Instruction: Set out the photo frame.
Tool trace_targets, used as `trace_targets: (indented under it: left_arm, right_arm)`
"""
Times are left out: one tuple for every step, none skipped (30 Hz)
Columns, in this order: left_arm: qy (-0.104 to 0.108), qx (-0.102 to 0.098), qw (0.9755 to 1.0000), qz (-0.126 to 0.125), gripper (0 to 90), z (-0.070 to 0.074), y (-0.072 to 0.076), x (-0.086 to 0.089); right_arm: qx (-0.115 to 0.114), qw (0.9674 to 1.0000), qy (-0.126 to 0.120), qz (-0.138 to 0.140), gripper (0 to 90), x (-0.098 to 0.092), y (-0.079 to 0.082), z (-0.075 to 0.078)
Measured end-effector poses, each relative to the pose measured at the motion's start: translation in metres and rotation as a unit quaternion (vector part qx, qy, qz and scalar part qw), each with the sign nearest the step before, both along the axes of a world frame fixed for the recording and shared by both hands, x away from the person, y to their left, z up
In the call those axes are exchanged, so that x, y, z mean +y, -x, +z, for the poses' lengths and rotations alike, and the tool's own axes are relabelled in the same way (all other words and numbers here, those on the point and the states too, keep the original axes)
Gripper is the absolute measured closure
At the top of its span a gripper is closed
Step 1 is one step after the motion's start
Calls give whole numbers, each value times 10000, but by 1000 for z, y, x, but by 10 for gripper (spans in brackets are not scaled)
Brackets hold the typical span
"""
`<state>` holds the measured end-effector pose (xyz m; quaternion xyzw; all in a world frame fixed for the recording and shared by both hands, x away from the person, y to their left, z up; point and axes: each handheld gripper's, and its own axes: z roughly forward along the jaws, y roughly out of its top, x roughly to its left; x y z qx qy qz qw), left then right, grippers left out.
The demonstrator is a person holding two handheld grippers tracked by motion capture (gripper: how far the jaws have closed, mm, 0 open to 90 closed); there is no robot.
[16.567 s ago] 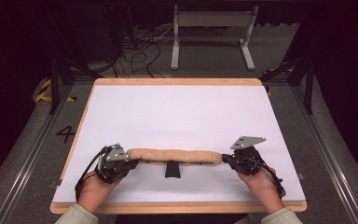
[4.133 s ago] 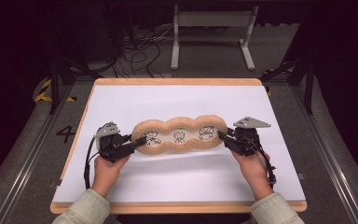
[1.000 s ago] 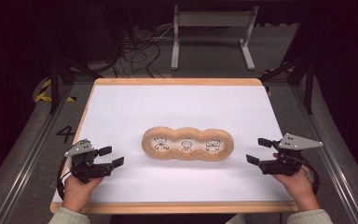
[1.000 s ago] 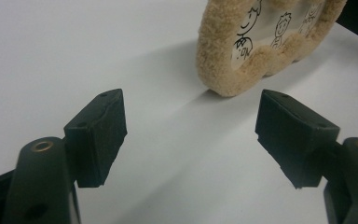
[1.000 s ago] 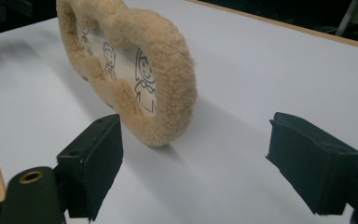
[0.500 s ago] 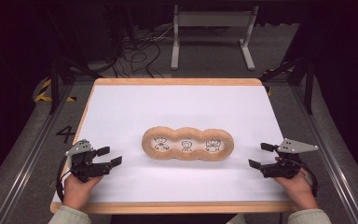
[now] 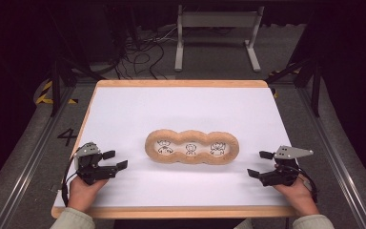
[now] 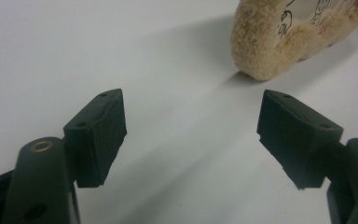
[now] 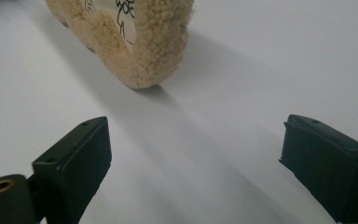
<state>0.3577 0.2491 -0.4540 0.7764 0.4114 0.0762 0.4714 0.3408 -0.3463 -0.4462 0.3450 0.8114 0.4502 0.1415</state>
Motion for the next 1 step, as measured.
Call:
trace_targets:
  left_arm:
    - [0, -19, 10000, 9, 244, 0, 0, -1]
  right_arm:
    - [-29, 10000, -25, -22, 84, 0, 0, 1]
